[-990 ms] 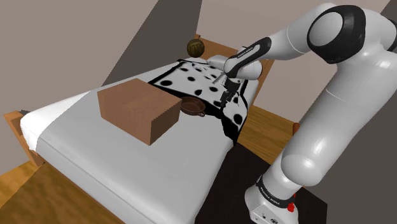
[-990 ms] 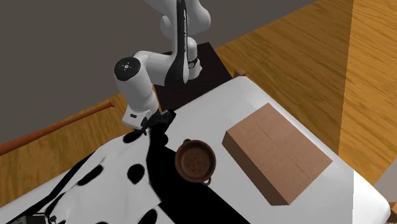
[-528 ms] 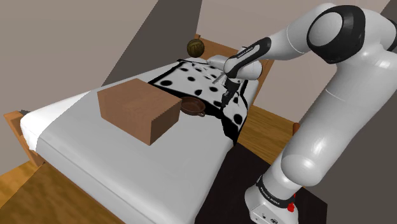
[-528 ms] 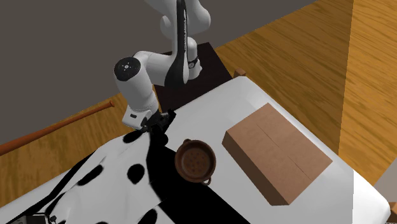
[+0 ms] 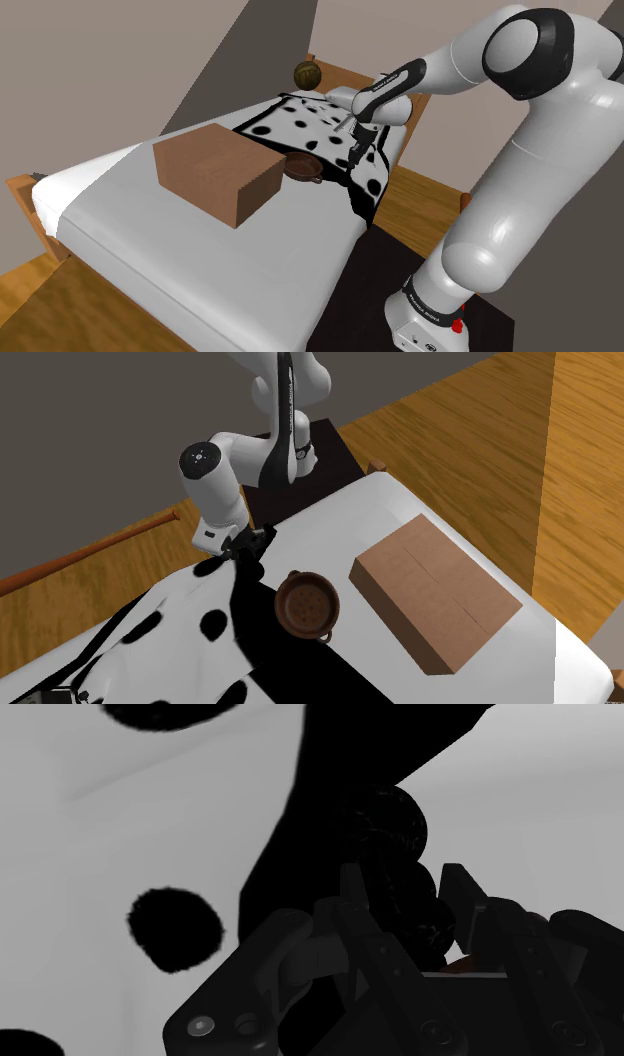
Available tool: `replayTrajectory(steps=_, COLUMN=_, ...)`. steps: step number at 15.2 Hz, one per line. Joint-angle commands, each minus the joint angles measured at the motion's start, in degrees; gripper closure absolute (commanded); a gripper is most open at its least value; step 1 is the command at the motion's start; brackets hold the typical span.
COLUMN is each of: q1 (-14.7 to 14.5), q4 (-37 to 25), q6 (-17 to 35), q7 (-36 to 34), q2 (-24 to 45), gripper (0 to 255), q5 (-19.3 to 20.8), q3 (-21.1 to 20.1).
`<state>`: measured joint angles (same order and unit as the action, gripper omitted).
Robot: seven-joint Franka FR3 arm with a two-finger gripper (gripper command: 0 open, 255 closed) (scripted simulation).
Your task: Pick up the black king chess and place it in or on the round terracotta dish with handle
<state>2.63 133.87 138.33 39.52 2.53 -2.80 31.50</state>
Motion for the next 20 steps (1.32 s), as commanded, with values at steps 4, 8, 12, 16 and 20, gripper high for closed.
replayTrajectory(steps=4, q1=-0.11, q4=-1.01, q6=-3.06, q7=-1.41, q2=-2.40, gripper=255, q5=1.94, q3=0.10)
replayTrajectory(steps=8, q1=-0.13, q4=-2.24, q6=-6.16, q7=-2.60, q2=-4.61, gripper=255, q5=3.55, q3=0.01)
replayTrajectory(steps=12, q1=-0.12, q4=-3.66, q6=-9.29, q7=-3.57, q2=-6.58, gripper=255, q5=4.83, q3=-0.19)
replayTrajectory(steps=16, q1=-0.09, q4=-5.29, q6=-12.44, q7=-4.35, q2=-8.32, gripper=255, q5=5.85, q3=-0.46)
replayTrajectory(steps=20, q1=-0.08, q4=-7.11, q6=-15.57, q7=-4.97, q2=-9.81, gripper=255, q5=6.62, q3=-0.77)
